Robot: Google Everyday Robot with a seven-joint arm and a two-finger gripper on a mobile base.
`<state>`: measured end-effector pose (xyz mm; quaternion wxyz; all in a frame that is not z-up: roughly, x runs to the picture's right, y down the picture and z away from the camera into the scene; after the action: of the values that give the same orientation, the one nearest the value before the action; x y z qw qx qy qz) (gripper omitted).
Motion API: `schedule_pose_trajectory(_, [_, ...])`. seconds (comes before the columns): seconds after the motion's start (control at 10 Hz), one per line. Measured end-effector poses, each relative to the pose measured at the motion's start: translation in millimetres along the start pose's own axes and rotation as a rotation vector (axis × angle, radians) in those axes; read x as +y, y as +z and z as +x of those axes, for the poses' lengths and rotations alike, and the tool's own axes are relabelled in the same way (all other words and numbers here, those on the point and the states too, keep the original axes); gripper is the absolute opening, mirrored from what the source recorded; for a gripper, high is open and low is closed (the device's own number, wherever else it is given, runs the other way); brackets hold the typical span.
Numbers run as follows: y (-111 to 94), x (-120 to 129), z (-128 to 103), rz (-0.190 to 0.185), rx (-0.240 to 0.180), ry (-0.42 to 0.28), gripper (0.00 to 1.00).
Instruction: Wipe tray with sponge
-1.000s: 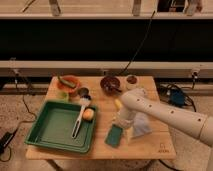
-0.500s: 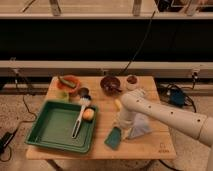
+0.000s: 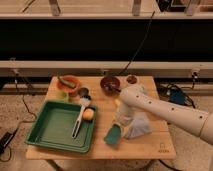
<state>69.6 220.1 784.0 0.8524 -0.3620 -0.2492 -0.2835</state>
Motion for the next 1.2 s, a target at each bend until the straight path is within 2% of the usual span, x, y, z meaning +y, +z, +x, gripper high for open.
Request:
schedule_pose_trajectory(0.3, [-27, -23, -5, -0.007, 0.057, -0.042, 0.00])
schedule_pose_trajectory(0.4, [-30, -29, -9, -0.005, 0.063, -0.052, 0.00])
schedule_pose_trajectory(0.6, [-45, -55, -31, 0.015, 0.081, -0.098, 0.00])
schedule_pose_trajectory(0.8, [-59, -71, -52, 0.029, 0.093, -0.140, 0.00])
schedule_pose_trajectory(1.2, [-60, -109, -101, 0.060, 0.097, -0.255, 0.00])
